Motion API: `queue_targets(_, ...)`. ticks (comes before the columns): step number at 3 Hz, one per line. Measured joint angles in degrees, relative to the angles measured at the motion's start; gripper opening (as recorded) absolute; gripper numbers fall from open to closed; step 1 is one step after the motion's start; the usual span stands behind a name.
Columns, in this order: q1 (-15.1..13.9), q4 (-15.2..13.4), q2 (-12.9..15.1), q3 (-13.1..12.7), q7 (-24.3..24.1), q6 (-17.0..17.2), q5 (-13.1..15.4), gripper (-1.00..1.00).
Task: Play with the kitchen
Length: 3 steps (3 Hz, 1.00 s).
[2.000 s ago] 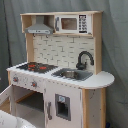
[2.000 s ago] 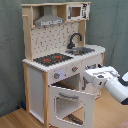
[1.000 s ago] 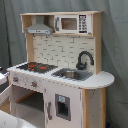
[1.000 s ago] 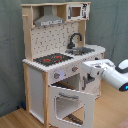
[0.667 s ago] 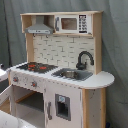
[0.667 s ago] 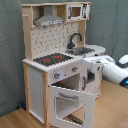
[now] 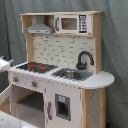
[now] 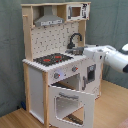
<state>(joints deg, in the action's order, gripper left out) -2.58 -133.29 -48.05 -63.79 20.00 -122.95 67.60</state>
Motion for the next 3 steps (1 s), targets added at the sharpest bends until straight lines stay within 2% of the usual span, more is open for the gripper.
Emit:
queue_targets(1, 2.1, 0.0, -0.2, 3.9, 3.5, -1.1, 0.0, 1.0)
queue_targets(3, 8.6, 0.0, -0.6, 14.9, 13.2, -3.5, 0.0, 1.0)
